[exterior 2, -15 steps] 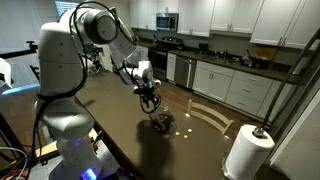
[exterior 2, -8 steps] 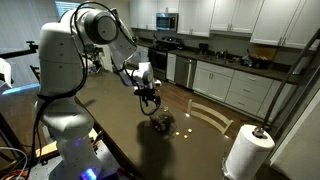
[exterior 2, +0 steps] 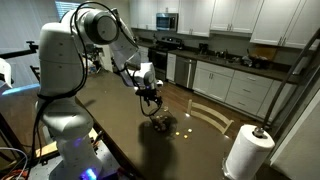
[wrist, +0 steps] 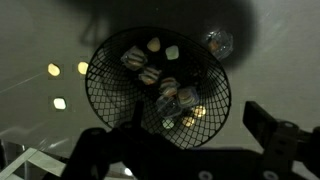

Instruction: Put the plastic wrapper in the basket then put 3 the yellow objects in the basket, then put a plastic wrapper in the basket

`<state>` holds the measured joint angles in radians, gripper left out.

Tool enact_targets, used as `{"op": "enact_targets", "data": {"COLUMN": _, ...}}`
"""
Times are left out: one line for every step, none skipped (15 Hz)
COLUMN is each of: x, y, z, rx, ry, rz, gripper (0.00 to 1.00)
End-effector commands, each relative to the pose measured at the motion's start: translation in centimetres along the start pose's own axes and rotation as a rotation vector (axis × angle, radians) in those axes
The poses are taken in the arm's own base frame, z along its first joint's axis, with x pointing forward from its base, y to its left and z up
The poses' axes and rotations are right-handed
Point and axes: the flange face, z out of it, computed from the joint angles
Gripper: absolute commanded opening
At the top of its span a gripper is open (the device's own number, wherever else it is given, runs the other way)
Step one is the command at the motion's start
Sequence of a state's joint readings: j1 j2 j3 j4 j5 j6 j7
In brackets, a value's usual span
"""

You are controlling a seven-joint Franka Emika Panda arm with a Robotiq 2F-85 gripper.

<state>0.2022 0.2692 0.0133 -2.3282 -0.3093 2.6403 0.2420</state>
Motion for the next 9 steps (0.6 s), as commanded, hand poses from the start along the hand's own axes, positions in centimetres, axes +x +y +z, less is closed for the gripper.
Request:
{"op": "enact_targets", "data": {"x": 0.5, "y": 1.0, "z": -0.5, "rx": 0.050, "ry": -0.055, "rz": 0.107, "gripper": 1.00}}
{"op": "enact_targets", "data": {"x": 0.6, "y": 1.5, "z": -0.8, "rx": 0.078, "ry": -0.071, "rz": 0.148, "gripper": 1.00}}
{"op": "enact_targets", "data": {"x": 0.8, "y": 1.9, "z": -1.0, "rx": 0.102, "ry": -0.090, "rz": 0.183, "gripper": 1.00}}
{"op": "enact_targets", "data": {"x": 1.1, "y": 2.5, "z": -1.3, "rx": 0.124, "ry": -0.101, "rz": 0.227, "gripper": 1.00}}
{"op": "enact_targets", "data": {"x": 1.5, "y": 3.2, "z": -1.6, "rx": 0.143, "ry": -0.111, "rz": 0.267, "gripper": 1.00}}
{"op": "enact_targets", "data": {"x": 1.8, "y": 3.9, "z": -2.0, "rx": 0.155, "ry": -0.113, "rz": 0.312, "gripper": 1.00}}
{"op": "enact_targets", "data": {"x": 2.2, "y": 4.8, "z": -2.2, "rx": 0.164, "ry": -0.114, "rz": 0.346, "gripper": 1.00}}
{"op": "enact_targets", "data": {"x": 2.4, "y": 5.5, "z": -2.4, "rx": 0.165, "ry": -0.107, "rz": 0.373, "gripper": 1.00}}
{"op": "enact_targets", "data": {"x": 2.7, "y": 6.3, "z": -2.6, "rx": 0.163, "ry": -0.104, "rz": 0.387, "gripper": 1.00}}
